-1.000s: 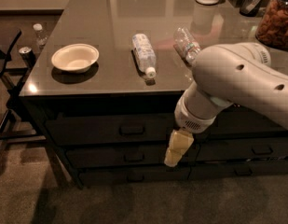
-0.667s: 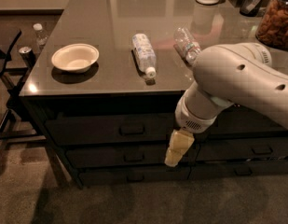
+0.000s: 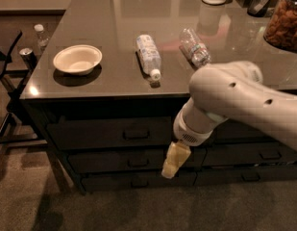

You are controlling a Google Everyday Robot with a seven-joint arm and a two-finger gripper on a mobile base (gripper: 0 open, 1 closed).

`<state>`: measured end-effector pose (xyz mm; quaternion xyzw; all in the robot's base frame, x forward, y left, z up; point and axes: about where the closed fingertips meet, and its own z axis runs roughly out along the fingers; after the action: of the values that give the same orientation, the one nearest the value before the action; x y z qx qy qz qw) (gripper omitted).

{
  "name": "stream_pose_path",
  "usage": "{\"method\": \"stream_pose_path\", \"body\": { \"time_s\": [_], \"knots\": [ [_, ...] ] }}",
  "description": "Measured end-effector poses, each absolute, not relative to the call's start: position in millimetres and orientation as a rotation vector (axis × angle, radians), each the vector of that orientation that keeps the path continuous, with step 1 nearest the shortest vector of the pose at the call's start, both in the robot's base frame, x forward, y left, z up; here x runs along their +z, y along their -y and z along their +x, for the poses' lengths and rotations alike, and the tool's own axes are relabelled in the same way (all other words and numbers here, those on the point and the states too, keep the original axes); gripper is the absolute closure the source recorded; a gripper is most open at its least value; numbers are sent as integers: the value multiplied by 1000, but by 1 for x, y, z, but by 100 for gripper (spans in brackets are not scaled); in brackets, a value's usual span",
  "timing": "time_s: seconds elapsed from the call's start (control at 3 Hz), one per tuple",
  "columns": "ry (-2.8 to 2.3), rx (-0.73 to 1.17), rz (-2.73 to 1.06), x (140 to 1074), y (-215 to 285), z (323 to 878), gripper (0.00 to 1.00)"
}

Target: Open top drawer

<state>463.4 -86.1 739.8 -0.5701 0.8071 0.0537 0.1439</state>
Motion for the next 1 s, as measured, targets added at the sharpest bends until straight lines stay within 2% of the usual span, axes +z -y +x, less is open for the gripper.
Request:
{"method": "stream_pose_path", "body": {
  "time_s": [0.33, 1.0],
  "knots": [
    [-2358, 161, -1567, 694, 74, 479, 0],
    [-2314, 133, -1564, 694, 66, 494, 0]
  ]
}}
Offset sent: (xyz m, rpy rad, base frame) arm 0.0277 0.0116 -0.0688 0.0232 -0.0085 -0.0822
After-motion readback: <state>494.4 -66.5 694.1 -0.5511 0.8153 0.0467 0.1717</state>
